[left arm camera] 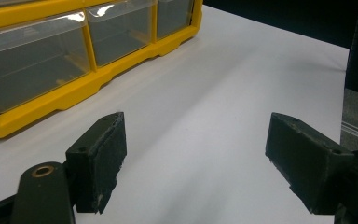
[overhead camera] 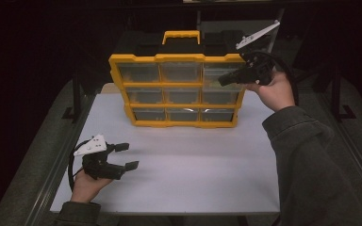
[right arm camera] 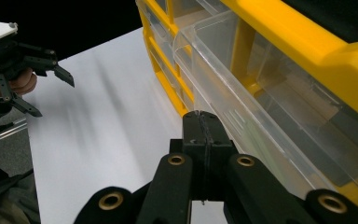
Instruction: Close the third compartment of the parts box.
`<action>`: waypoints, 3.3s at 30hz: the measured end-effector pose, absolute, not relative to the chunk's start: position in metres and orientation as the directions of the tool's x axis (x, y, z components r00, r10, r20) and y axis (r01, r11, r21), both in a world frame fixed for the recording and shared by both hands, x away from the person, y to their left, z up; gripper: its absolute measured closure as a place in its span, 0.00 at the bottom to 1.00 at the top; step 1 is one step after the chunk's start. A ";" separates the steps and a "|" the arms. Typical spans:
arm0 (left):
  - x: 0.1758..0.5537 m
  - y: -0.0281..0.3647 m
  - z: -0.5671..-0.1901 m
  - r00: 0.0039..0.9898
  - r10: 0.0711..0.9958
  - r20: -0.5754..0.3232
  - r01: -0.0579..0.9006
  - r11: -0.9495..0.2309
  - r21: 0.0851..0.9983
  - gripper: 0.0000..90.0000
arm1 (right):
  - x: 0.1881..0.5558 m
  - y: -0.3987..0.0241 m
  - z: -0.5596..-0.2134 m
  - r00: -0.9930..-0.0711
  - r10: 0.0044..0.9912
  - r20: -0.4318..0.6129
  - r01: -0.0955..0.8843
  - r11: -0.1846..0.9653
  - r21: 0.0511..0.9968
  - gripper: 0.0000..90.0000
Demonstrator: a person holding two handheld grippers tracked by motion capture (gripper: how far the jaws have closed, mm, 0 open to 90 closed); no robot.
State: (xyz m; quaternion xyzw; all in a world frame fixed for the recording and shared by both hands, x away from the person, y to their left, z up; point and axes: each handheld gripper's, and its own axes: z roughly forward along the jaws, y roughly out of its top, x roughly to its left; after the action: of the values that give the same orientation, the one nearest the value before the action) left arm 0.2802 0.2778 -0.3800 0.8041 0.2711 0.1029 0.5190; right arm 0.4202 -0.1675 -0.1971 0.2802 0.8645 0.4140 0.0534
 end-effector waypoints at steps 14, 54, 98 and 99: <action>0.280 0.279 -0.380 0.829 0.546 -0.122 0.332 -0.305 0.893 0.23 | 0.428 -0.166 -0.197 -0.837 0.531 0.134 0.445 0.516 0.732 0.99; 0.279 0.280 -0.380 0.829 0.548 -0.115 0.330 -0.313 0.890 0.23 | 0.452 -0.166 -0.195 -0.803 0.578 0.143 0.487 0.499 0.717 0.99; 0.279 0.278 -0.380 0.833 0.541 -0.115 0.334 -0.327 0.884 0.23 | 0.429 -0.183 -0.225 -0.830 0.531 0.170 0.424 0.405 0.810 0.73; 0.279 0.278 -0.380 0.834 0.541 -0.114 0.333 -0.327 0.884 0.23 | 0.428 -0.183 -0.226 -0.833 0.526 0.171 0.422 0.404 0.811 0.72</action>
State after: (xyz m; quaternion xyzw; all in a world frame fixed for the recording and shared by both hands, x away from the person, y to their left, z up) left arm 0.2787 0.2780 -0.3805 0.8083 0.2702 0.1013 0.5132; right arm 0.4281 -0.1828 -0.2260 0.2836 0.8361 0.4663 0.0556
